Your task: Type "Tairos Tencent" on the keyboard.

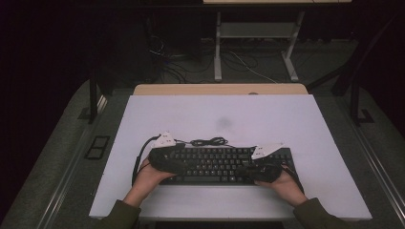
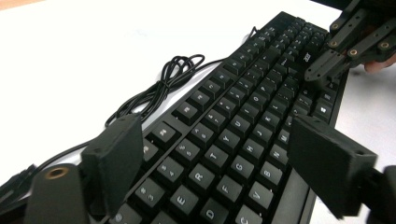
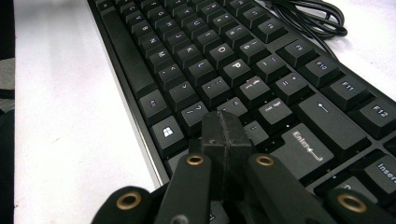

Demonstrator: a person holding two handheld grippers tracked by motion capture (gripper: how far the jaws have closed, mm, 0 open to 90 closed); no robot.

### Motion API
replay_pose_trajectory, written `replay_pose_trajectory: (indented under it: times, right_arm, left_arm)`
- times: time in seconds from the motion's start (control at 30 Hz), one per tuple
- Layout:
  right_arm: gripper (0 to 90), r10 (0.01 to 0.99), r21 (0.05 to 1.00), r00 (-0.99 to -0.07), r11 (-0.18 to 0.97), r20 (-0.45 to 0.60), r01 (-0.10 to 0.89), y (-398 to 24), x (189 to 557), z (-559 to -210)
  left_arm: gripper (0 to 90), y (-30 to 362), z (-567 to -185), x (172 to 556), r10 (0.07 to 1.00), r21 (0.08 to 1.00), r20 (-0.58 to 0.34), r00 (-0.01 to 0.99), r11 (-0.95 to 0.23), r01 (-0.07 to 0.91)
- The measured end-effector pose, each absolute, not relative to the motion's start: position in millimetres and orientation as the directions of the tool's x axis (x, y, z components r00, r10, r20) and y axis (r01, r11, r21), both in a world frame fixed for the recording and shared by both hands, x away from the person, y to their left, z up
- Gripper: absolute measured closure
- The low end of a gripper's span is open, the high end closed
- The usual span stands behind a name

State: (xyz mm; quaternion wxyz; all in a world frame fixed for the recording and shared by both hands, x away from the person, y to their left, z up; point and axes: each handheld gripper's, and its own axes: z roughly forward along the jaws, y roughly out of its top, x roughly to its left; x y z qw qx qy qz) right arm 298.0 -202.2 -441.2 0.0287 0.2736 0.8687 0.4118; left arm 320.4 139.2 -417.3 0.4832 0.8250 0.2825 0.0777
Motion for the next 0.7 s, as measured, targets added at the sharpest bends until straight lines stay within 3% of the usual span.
replay_pose_trajectory:
  times: [0.4,0.57,0.6,0.63,0.67,0.7]
  right_arm:
    - [89.4,0.499,0.731,-0.848,0.511,0.177,0.453,-202,298,-441]
    - [89.4,0.499,0.731,-0.849,0.512,0.174,0.451,-202,298,-441]
    - [89.4,0.499,0.731,-0.849,0.512,0.174,0.451,-202,298,-441]
    - [89.4,0.499,0.731,-0.849,0.513,0.173,0.45,-202,298,-441]
    - [89.4,0.499,0.731,-0.849,0.513,0.173,0.45,-202,298,-441]
    - [89.4,0.5,0.731,-0.849,0.513,0.172,0.45,-202,298,-441]
  left_arm:
    - [42.8,128,-415,329,0.529,0.839,-0.132,0.838,-0.391,0.379]
    - [63.6,125,-419,330,0.526,0.825,-0.138,0.839,-0.408,0.391]
    - [63.6,125,-420,331,0.525,0.82,-0.135,0.84,-0.417,0.392]
    - [71.3,124,-420,331,0.526,0.817,-0.139,0.839,-0.418,0.397]
    - [71.3,124,-421,331,0.524,0.814,-0.142,0.84,-0.421,0.4]
    - [78.9,123,-422,331,0.522,0.809,-0.142,0.841,-0.428,0.403]
